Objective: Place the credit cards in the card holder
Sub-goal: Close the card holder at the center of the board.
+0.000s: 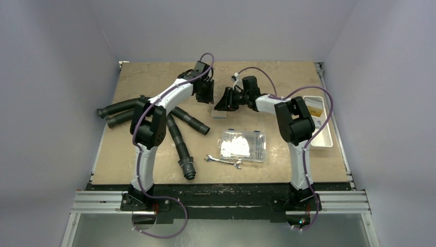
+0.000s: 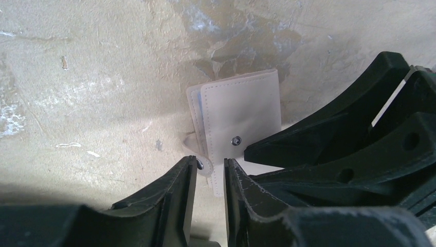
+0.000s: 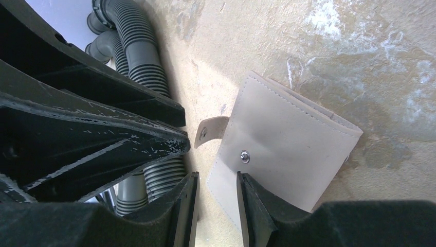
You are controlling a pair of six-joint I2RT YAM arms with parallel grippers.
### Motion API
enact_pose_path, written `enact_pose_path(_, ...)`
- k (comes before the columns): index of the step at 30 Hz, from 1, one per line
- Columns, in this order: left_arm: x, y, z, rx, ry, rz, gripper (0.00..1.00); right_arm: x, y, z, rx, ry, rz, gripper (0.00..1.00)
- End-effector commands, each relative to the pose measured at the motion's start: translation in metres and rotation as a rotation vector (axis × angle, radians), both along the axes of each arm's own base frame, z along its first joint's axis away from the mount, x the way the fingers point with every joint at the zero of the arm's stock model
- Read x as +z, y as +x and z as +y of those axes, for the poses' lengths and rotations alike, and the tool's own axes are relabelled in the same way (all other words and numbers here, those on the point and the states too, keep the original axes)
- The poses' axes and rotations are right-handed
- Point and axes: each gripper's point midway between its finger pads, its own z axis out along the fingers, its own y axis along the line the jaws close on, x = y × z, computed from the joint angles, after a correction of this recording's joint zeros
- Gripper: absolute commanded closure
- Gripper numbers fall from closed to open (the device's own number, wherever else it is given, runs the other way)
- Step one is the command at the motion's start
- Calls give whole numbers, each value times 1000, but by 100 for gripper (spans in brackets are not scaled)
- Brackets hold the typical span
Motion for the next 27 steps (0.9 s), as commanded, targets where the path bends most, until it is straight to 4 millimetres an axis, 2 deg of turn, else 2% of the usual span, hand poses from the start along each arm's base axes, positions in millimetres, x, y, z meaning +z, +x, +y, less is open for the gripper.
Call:
enact_pose_path(1,6,6,0,-5,26,-29,71,-36,-3,-8,-22,-90,47,59)
enact_pose_path(14,-5,2,-2,-22,45,-4,72,-38,-3,-8,-18,-90,51,60)
enact_pose_path(27,-6,3,-2,-20,48,-6,81,-37,-4,-7,-11,-84,54,60)
